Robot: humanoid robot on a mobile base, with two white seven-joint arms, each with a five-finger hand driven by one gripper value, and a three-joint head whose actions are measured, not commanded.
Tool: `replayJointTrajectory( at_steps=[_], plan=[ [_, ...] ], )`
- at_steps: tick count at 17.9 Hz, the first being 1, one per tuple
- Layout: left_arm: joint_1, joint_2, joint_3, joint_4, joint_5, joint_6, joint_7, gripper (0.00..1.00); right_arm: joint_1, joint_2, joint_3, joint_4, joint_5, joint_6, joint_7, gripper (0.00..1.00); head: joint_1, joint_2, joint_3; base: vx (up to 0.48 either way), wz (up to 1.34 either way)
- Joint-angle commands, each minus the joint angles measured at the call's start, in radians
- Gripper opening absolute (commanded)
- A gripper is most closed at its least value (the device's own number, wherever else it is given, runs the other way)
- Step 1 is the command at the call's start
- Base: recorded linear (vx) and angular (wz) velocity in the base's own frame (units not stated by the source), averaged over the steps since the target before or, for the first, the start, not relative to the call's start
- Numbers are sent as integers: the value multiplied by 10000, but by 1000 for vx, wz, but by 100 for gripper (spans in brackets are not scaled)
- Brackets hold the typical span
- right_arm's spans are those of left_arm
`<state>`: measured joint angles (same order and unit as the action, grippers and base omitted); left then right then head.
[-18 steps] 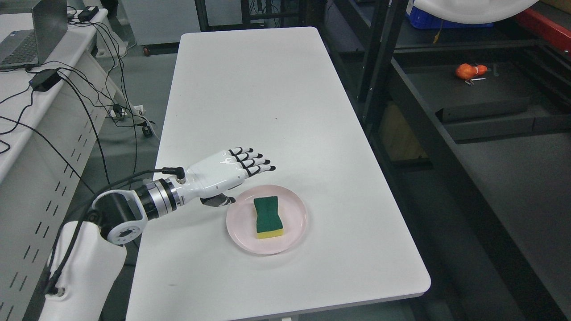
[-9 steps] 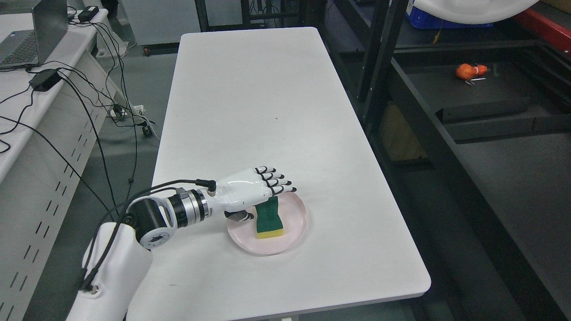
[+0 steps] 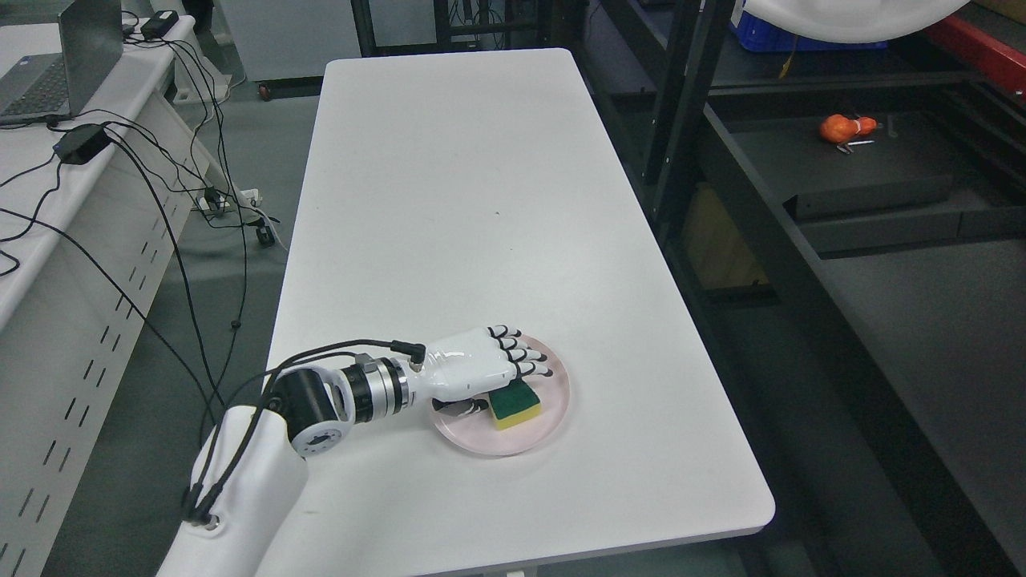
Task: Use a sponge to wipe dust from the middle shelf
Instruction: 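Lower the left hand onto the green sponge and close fingers around it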
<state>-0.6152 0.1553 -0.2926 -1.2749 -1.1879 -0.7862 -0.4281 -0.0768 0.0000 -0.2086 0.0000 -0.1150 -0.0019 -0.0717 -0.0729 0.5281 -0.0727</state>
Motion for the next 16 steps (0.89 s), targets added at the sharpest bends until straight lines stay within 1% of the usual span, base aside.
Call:
replayJointTrajectory(
  at_steps=[1, 8, 11, 16],
  plan=[
    [62, -265, 41, 309, -102, 8, -14, 78, 1, -175, 0, -175, 0, 724, -19, 100, 0, 0, 0, 0, 0],
    [155, -218, 808, 324, -87, 8, -91, 54, 1, -175, 0, -175, 0, 724, -4, 100, 0, 0, 0, 0, 0],
    [155, -219, 1191, 324, -87, 8, -122, 46, 1, -175, 0, -175, 0, 724, -4, 100, 0, 0, 0, 0, 0],
    [155, -264, 2004, 339, 35, 8, -122, 26, 1, -175, 0, -175, 0, 724, -4, 100, 0, 0, 0, 0, 0]
  ],
)
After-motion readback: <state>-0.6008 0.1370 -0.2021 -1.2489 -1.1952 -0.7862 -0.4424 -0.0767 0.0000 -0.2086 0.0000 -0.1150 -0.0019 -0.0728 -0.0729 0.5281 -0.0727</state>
